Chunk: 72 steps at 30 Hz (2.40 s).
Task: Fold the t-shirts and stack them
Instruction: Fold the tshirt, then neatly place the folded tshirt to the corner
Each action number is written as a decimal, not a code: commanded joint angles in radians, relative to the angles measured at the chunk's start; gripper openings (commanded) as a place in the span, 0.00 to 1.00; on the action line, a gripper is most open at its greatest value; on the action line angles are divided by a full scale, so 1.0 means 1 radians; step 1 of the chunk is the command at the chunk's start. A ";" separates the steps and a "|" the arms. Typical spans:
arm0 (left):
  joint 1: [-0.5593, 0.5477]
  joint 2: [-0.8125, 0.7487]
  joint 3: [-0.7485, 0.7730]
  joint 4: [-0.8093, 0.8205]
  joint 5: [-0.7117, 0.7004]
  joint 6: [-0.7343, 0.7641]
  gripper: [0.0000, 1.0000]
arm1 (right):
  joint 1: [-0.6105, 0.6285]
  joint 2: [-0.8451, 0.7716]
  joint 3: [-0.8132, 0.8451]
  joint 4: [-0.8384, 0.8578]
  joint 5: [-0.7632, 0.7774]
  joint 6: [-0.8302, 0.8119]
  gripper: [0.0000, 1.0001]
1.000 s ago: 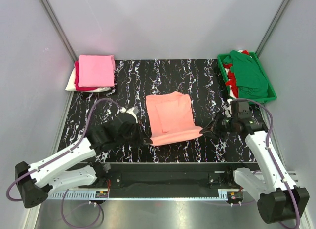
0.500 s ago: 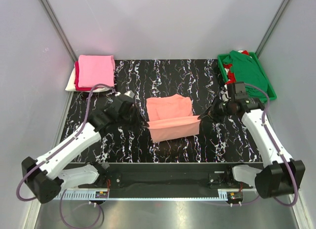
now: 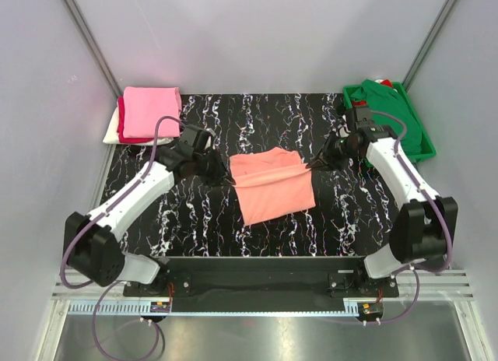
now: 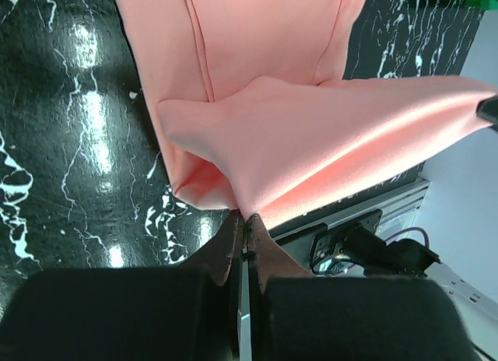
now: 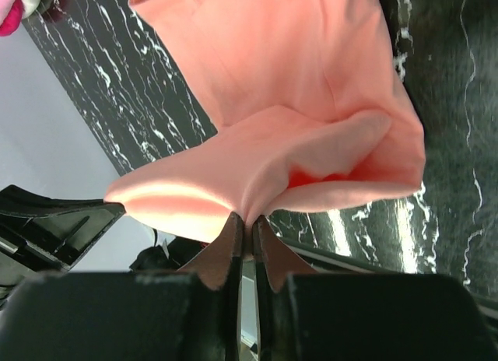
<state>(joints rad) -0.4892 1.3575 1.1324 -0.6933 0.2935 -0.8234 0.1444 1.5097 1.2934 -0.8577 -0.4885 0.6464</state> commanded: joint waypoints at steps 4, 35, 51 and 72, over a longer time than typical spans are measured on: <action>0.079 0.103 0.076 0.011 0.094 0.087 0.00 | -0.006 0.130 0.148 0.039 0.027 -0.047 0.00; 0.271 0.577 0.445 0.042 0.056 0.173 0.85 | -0.003 0.586 0.332 0.244 0.031 -0.013 0.68; 0.238 0.592 0.331 0.100 0.070 0.270 0.74 | 0.113 0.276 -0.109 0.264 0.169 -0.025 0.72; 0.228 0.859 0.546 0.270 0.205 0.339 0.80 | -0.017 0.495 0.188 0.298 0.099 -0.084 0.52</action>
<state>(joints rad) -0.2543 2.1948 1.6569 -0.5087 0.4465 -0.4938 0.1162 1.9221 1.4380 -0.6098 -0.3439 0.5716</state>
